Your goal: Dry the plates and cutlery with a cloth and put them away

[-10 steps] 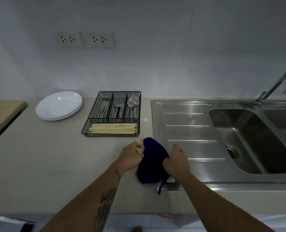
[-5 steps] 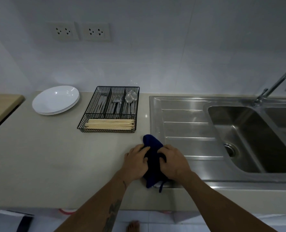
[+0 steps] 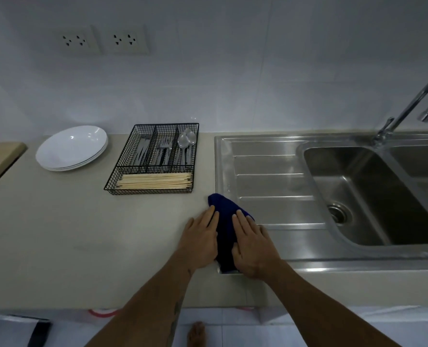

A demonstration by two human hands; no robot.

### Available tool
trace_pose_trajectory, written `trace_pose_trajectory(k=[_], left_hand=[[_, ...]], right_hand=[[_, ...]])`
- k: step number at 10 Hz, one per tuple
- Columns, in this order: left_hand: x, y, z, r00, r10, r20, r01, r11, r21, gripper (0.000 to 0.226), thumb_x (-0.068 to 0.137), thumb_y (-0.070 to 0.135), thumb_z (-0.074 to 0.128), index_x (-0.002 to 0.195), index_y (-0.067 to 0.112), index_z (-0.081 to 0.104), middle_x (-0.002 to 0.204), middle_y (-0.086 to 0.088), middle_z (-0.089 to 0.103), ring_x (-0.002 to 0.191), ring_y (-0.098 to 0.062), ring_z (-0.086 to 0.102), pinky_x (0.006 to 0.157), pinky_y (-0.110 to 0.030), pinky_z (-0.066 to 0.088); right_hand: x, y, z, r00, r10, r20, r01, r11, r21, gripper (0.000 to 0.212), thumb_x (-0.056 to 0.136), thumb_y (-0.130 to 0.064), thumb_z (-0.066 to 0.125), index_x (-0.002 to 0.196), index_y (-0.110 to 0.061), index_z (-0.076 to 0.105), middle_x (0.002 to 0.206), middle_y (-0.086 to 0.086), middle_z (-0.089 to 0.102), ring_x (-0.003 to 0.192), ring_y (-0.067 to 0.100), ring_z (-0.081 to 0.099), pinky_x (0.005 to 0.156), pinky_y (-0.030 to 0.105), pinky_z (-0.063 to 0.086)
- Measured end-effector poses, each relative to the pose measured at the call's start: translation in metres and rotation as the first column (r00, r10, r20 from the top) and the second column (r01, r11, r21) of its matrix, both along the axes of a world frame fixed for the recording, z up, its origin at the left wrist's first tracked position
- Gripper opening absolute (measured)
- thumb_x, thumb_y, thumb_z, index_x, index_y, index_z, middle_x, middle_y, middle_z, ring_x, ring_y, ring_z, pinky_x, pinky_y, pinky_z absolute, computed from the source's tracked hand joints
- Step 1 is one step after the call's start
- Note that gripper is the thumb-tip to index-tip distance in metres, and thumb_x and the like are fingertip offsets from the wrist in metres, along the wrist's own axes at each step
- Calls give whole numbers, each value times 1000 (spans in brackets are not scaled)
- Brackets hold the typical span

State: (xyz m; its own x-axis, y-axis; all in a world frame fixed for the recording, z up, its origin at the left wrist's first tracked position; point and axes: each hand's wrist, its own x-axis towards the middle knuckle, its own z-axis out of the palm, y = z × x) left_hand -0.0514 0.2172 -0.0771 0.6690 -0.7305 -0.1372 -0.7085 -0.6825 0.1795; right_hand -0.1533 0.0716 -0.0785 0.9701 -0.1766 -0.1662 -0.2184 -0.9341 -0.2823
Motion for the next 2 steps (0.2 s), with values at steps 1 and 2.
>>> trace_pose_trajectory(k=[1,2], left_hand=[[1,5,8,999,-23,37,20,997,78,60,105,29,29,158,11,7,166,-6,0,152,-22,9,122,-45,15],[12,6,26,996,-78,53,73,993,96,61,103,27,34,157,9,13,166,-8,7,151,-22,12,121,-45,15]], right_hand=[[1,2,6,1000,-3,-28,3,1000,-17,82,78,-49,0,154,-15,-2,162,2,-7,148,22,1,118,47,12],[13,-2,28,999,-35,13,34,998,50,76,83,-43,9,153,-12,10,161,6,8,146,23,12,117,46,16]])
